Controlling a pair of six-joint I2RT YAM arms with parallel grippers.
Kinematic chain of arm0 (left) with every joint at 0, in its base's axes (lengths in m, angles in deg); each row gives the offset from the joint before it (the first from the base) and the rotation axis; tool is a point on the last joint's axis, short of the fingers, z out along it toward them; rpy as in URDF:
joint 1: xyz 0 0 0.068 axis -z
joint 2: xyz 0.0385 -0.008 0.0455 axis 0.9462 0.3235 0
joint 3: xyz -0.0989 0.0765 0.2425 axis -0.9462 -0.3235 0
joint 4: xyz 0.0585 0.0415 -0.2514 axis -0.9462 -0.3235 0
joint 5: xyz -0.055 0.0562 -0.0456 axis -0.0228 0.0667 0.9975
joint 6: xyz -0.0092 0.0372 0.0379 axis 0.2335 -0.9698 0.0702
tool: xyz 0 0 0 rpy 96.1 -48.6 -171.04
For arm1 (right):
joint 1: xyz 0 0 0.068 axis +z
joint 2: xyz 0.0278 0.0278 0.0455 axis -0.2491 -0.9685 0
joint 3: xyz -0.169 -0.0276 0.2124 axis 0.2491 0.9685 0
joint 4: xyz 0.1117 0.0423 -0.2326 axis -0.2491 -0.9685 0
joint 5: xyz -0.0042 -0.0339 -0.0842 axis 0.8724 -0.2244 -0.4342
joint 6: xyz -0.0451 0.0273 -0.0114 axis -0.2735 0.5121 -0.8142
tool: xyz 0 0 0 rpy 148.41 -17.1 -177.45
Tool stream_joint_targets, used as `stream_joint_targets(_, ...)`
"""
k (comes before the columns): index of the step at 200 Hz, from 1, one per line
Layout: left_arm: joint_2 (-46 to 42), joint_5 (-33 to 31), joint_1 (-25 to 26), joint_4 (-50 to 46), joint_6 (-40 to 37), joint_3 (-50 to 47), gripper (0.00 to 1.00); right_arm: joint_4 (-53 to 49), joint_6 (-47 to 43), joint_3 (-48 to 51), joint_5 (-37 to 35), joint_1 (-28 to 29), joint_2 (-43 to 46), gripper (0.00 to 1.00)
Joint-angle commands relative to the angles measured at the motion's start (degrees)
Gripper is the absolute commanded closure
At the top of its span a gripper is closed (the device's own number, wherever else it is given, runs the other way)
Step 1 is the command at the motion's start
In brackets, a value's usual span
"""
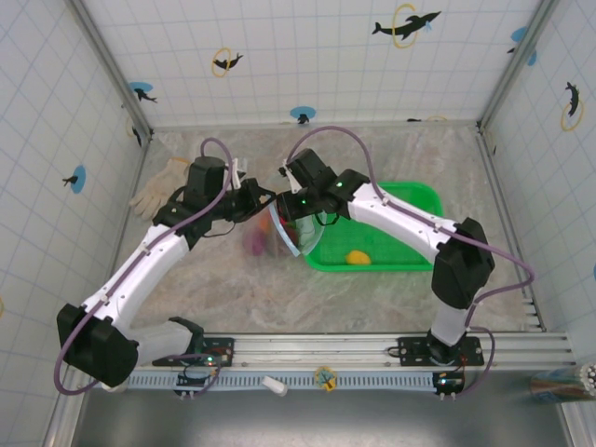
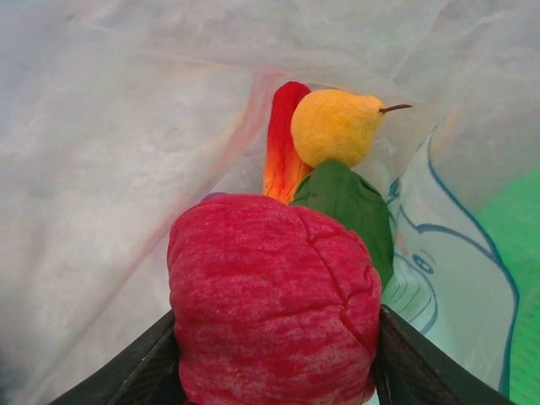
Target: Place the food in the zip-top bag and seal the zipper
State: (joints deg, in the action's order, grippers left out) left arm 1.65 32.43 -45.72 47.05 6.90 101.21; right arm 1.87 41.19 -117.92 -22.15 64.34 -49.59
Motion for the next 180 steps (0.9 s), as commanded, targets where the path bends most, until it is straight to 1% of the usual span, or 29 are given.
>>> stream_joint_targets(1,-0.4,0.51,0.39,-0.4,-1.79,2.46,1.0,5.53,2.49,-1.85,-2.21,0.2,-1.82,0.43)
stream_joint_targets(12,-0.24,0.28,0.34,-0.49,-1.97,2.7,1.0,6.84,3.04,-1.12,-1.58,0.23,-2.05,0.38)
stream_joint_targets(20,-0.09,0.29,0.34,-0.42,-1.98,2.86,1.0,7.53,3.24,-0.86,-1.1,0.19,-2.16,0.29)
stream_joint_targets(27,0.05,0.31,0.35,-0.54,-1.98,2.96,1.0,7.78,3.5,-0.82,-0.91,0.19,-2.15,0.24)
stream_joint_targets(34,0.15,0.35,0.34,-0.58,-2.05,3.05,1.0,7.78,3.6,-0.82,-0.76,0.19,-1.93,0.21)
stream_joint_targets(46,0.13,0.16,0.35,-0.84,-2.07,3.14,1.0,8.24,3.49,-0.48,-0.48,0.25,-1.01,0.19)
stream_joint_targets(67,-0.06,-0.22,0.34,-1.17,-2.33,2.84,1.0,8.55,2.9,0.63,-0.45,0.05,1.41,0.19)
stream_joint_targets(135,-0.32,-0.81,0.34,-1.62,-2.5,1.57,1.0,6.72,2.35,1.64,-0.55,-0.95,9.26,0.27)
stream_joint_targets(180,-0.63,-1.01,0.34,-2.13,-2.68,0.99,1.0,3.59,2.47,3.9,-2.53,-1.8,16.03,0.31)
